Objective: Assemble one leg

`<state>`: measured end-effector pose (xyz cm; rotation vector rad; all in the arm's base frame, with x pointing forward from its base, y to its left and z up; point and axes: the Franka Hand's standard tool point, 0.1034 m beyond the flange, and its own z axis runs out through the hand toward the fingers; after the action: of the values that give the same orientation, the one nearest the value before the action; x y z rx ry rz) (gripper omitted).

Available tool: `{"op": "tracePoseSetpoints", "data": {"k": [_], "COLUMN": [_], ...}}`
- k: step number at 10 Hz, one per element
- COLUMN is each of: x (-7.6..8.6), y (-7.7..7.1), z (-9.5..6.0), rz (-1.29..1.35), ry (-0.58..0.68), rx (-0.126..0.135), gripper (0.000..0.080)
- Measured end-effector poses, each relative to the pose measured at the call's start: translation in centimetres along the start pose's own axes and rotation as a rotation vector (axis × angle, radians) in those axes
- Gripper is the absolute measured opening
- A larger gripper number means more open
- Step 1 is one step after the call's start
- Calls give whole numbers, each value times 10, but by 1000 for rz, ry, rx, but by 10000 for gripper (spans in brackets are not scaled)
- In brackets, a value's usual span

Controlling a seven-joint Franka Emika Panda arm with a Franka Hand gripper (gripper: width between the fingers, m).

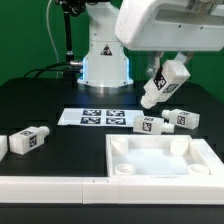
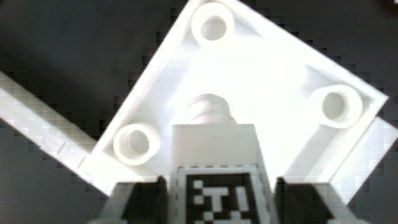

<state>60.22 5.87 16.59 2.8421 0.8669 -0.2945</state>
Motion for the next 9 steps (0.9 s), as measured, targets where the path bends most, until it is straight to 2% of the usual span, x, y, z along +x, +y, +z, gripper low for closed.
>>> {"op": "tracePoseSetpoints", "data": {"k": [1,2,3,4,5,6,7,8,9], "x": [5,0,-3,-10,-9,-4,4,11,15], "y": [6,9,10,10,12,17,19,19,18], "z": [-2,0,4,16,21,22,22,23,22], "rz": [2,9,39,132,198,236,279,340,337], "ry": [94,156,200,218,258,312,389,480,546], "rx": [-25,-40,-21,75,161,187,166,132,78], "gripper": [284,284,284,284,284,284,284,284,284]}}
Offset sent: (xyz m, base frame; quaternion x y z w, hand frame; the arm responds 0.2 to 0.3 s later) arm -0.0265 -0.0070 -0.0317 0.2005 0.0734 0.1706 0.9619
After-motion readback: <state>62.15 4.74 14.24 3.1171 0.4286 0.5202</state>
